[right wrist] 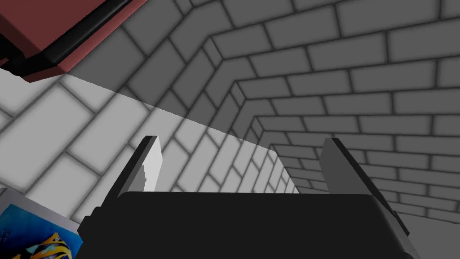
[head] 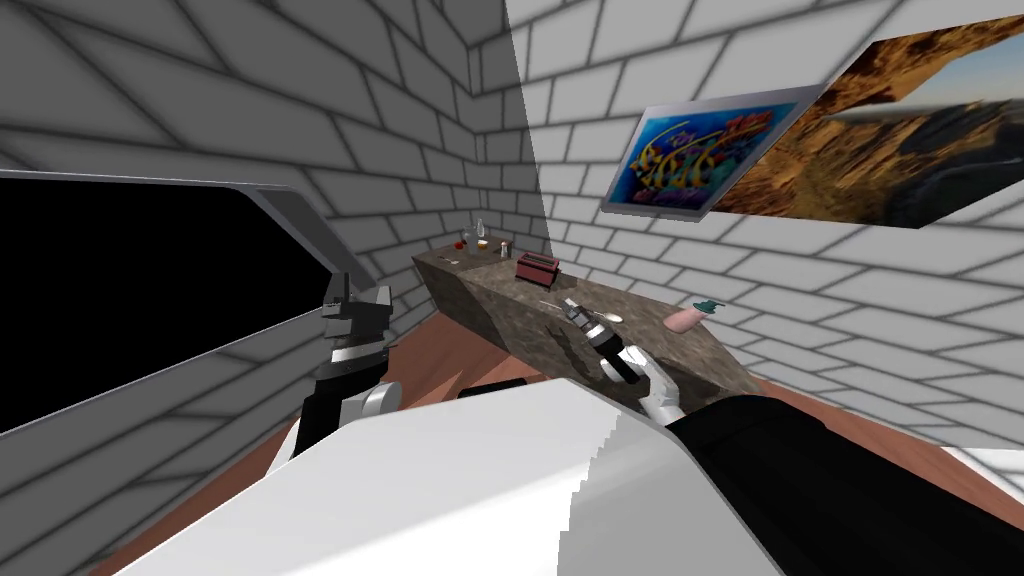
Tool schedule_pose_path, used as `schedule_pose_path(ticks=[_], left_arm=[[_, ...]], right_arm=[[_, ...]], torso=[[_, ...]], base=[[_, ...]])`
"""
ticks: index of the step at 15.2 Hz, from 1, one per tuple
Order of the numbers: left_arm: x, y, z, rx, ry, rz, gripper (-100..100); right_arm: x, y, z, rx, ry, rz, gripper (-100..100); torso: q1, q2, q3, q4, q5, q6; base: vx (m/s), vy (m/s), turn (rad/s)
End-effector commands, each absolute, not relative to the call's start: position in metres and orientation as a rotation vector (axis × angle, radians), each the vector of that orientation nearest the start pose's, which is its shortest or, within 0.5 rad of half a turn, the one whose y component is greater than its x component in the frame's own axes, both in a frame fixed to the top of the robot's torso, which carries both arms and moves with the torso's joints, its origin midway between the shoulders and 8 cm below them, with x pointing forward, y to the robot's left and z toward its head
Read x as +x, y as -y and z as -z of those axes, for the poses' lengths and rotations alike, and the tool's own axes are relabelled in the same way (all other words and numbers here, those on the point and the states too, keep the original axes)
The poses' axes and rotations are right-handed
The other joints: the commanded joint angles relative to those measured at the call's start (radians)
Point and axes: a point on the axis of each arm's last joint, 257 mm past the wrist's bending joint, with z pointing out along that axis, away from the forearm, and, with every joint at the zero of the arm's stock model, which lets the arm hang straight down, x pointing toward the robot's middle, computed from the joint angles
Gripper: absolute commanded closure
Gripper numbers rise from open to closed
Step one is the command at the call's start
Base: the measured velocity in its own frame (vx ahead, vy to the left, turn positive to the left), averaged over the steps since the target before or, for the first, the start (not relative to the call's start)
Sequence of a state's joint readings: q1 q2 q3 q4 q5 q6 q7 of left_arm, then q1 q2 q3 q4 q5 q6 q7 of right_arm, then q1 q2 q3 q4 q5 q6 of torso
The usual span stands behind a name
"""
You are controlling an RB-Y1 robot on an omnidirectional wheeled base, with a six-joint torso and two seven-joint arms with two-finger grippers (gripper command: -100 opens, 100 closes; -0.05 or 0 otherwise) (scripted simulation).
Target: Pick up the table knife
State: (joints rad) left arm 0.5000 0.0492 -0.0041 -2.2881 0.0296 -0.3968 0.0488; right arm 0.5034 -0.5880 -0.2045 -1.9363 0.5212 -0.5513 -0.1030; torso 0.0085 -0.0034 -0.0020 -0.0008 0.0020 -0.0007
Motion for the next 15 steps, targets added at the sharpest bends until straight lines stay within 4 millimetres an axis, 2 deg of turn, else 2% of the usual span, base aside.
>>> schedule_pose_path(ticks=[1, 8, 10, 11, 12, 13, 14, 15], left_arm=[[0.359, -0.279, -0.008, -0.740, -0.687, 1.348, 0], [0.359, -0.279, -0.008, -0.740, -0.687, 1.348, 0], [0.359, -0.279, -0.008, -0.740, -0.687, 1.347, 0], [0.359, -0.279, -0.008, -0.740, -0.687, 1.347, 0], [0.359, -0.279, -0.008, -0.740, -0.687, 1.348, 0], [0.359, -0.279, -0.008, -0.740, -0.687, 1.347, 0], [0.359, -0.279, -0.008, -0.740, -0.687, 1.348, 0], [0.359, -0.279, -0.008, -0.740, -0.687, 1.347, 0]], right_arm=[[0.383, 0.338, 0.146, 0.016, -1.520, -0.656, -100], [0.372, 0.390, 0.208, -0.143, -1.767, -0.482, -100], [0.372, 0.395, 0.212, -0.164, -1.786, -0.462, -100], [0.367, 0.408, 0.225, -0.207, -1.846, -0.424, -100], [0.366, 0.410, 0.227, -0.208, -1.852, -0.418, -100], [0.359, 0.424, 0.241, -0.237, -1.912, -0.386, -100], [0.359, 0.426, 0.241, -0.252, -1.919, -0.376, -100], [0.351, 0.439, 0.256, -0.270, -1.976, -0.352, -100]], torso=[[0.000, 0.000, 0.000, 0.000, 0.000, 0.000], [-0.002, 0.000, 0.000, 0.000, 0.000, 0.000], [-0.002, 0.000, 0.000, 0.000, 0.000, 0.000], [-0.003, 0.001, 0.000, 0.000, -0.001, 0.001], [-0.003, 0.002, 0.001, 0.000, -0.001, 0.000], [-0.004, 0.002, 0.001, 0.000, -0.001, 0.000], [-0.003, 0.002, 0.001, 0.000, -0.001, 0.000], [-0.004, 0.002, 0.001, 0.000, -0.001, 0.000]], base=[[0.058, 0.088, 0.168], [0.064, 0.089, 0.190], [0.055, 0.053, 0.110], [0.033, 0.052, 0.145], [0.033, 0.052, 0.166], [0.042, 0.054, 0.214], [0.045, 0.046, 0.179], [0.046, 0.040, 0.230]])
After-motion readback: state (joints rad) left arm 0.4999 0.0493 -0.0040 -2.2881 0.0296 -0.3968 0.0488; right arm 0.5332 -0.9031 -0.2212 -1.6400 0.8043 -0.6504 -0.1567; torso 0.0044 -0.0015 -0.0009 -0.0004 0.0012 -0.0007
